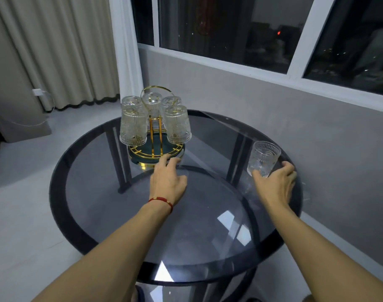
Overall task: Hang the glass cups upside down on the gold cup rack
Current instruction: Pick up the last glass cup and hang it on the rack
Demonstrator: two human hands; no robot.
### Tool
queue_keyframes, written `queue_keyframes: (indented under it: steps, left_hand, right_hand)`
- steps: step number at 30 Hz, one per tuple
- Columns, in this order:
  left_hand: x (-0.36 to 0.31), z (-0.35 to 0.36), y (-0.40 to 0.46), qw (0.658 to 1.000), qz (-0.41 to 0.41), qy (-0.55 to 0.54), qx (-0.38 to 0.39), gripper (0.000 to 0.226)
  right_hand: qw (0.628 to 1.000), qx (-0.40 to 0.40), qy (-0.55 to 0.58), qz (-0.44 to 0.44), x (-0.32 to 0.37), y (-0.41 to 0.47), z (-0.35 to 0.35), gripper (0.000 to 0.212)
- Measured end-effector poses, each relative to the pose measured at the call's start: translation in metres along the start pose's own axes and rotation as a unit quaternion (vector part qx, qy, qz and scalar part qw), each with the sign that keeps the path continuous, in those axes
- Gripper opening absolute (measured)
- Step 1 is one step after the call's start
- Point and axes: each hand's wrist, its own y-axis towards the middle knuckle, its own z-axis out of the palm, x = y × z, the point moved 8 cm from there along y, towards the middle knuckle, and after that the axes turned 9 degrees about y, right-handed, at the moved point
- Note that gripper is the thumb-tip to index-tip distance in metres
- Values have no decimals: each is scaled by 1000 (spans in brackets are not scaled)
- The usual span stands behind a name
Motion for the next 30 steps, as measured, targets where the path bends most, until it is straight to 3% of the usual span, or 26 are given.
queue_keyframes:
  steps: [2, 4, 8, 12, 16, 19, 22, 26, 28, 30]
  left_hand:
    - [-16, 1, -3, 998, -9, -62, 6, 48]
    - [-27, 2, -7, 995, -13, -100, 12, 47]
    - [-33, 6, -15, 991, -20, -129, 35, 47]
    - [-28, 4, -13, 988, -23, -144, 58, 46]
    - [-28, 3, -10, 961, -42, -261, 85, 59]
    - [-34, 7, -9, 892, -65, -424, 146, 86]
    - [-27, -4, -7, 880, -70, -453, 122, 91]
    - [-8, -13, -5, 850, -119, -507, 78, 83]
    - [-6, -14, -3, 826, -133, -543, 73, 82]
    - [-1, -14, 1, 824, -130, -546, 81, 76]
  right_hand:
    - [998, 37, 4, 42, -9, 9, 11, 108]
    - [997, 52, 23, 58, -11, 19, 17, 112]
    - [991, 42, 106, 64, -7, 35, 17, 101]
    - [994, 73, 78, 18, 15, 24, 24, 85]
    - [965, 229, 86, -97, 59, -15, 46, 73]
    - [919, 347, 128, -136, 82, -54, 61, 76]
    - [899, 388, 149, -139, 90, -74, 71, 84]
    - [874, 412, 252, -51, 83, -76, 82, 96]
    - [833, 442, 331, 34, 76, -82, 91, 86]
    - [814, 449, 365, 52, 83, -86, 98, 65]
